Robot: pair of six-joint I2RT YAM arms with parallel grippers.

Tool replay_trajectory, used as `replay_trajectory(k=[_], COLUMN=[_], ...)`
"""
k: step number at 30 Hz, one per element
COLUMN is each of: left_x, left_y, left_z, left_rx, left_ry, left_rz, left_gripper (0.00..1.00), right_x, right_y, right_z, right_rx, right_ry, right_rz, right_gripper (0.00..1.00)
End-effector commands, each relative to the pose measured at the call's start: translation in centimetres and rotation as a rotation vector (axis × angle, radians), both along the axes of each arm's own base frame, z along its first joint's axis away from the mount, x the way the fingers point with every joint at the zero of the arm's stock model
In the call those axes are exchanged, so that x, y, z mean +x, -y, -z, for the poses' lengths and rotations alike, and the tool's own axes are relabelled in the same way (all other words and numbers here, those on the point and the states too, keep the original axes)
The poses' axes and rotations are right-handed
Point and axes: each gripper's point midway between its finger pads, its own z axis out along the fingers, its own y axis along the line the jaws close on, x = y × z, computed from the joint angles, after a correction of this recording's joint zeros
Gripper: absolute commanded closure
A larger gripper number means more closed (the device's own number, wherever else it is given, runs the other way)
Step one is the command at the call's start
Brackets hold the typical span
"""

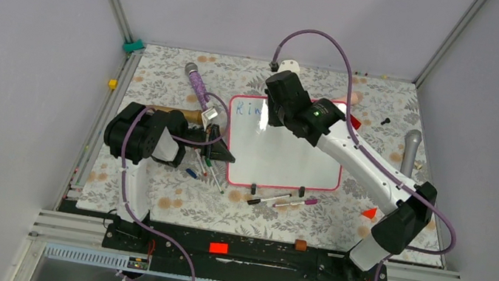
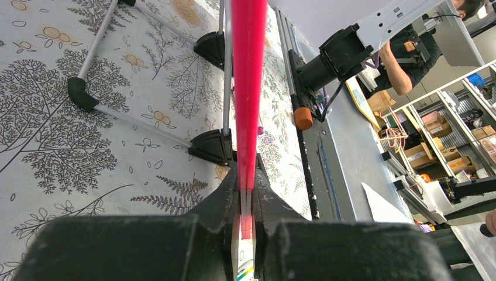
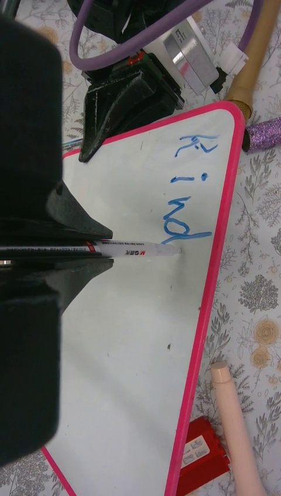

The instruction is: Write a sentence on the whiteboard

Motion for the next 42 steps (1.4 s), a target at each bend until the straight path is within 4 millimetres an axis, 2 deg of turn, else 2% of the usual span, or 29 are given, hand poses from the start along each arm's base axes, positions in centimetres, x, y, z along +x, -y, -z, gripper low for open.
replay_trajectory(k=[1, 12, 28, 42], left_x=[-1.0, -0.9, -0.9, -0.9], left_y=[-0.2, -0.2, -0.2, -0.2], left_z=[-0.7, -0.7, -0.6, -0.6], left_rx=[-0.01, -0.01, -0.01, -0.01], left_ry=[0.079, 0.078, 0.074, 0.076], left_rz=[0.06, 0.058, 0.056, 0.059], left_gripper=[1.0, 1.0, 1.0, 1.0], right_x=[0.6, 0.6, -1.1, 0.4], right_y=[0.1, 0.3, 0.5, 0.5], right_z=[-1.4, -0.4, 1.8, 0.1], right_rx=[-0.016, -0.055, -0.047, -0.071], right_ry=[0.049, 0.022, -0.055, 0.0], right_rz=[0.027, 0.034, 0.012, 0.038], right_gripper=[1.0, 1.0, 1.0, 1.0])
